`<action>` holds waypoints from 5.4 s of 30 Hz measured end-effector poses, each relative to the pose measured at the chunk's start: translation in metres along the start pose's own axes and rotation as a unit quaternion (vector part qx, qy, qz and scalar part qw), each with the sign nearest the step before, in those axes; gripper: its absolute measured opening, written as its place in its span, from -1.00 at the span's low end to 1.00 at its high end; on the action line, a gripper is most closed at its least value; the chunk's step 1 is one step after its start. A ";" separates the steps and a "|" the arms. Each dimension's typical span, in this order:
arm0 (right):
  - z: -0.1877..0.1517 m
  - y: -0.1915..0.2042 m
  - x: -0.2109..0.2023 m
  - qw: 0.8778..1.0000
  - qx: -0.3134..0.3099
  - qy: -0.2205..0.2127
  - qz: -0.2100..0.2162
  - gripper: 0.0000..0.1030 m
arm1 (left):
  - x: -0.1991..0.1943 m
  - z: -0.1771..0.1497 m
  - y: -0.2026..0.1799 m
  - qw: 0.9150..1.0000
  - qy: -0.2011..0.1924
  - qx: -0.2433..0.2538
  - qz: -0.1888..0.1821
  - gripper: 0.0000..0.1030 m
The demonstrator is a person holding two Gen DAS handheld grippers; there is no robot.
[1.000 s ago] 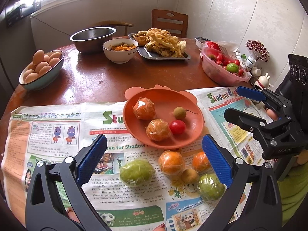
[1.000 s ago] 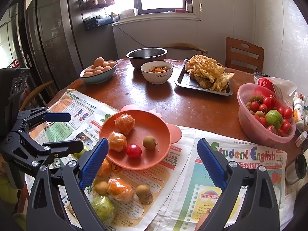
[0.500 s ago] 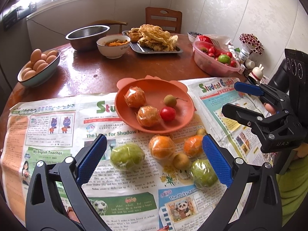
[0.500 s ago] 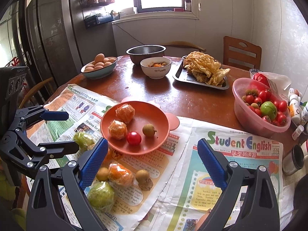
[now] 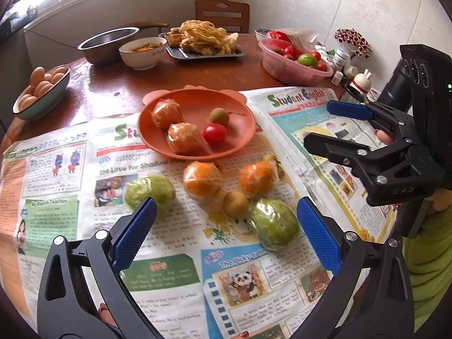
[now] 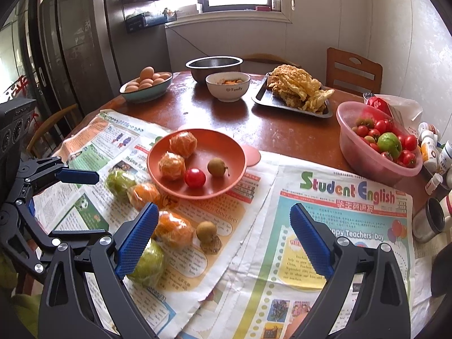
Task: Organize fruits
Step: 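Grasp the wrapped green pomelo with the left tool while the right tool grasps a kiwi, then carry the pomelo and kiwi into the orange plate and open both tools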
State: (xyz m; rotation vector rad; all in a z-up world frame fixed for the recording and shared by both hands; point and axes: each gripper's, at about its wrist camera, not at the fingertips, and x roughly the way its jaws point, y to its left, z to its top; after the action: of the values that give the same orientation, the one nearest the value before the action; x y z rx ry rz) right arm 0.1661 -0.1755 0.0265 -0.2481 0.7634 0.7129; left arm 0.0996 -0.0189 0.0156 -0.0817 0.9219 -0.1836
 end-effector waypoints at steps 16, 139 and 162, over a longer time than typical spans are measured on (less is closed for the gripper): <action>-0.032 -0.012 0.029 0.998 -0.028 0.053 -0.014 0.81 | 0.023 -0.024 -0.029 0.999 0.030 0.000 -0.024 0.81; 0.040 -0.003 0.110 0.994 -0.069 0.061 0.065 -0.55 | 0.074 0.067 0.061 0.999 0.022 -0.035 -0.003 -0.26; 0.041 -0.004 0.094 0.996 -0.055 0.046 0.058 -0.23 | 0.073 0.064 0.060 0.999 0.019 -0.035 -0.006 -0.26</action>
State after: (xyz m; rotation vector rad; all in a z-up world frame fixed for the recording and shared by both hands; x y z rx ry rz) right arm 0.2382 -0.1131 -0.0108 -0.3399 0.8317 0.8589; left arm 0.2008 0.0252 -0.0122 -0.1492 0.9657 -0.1654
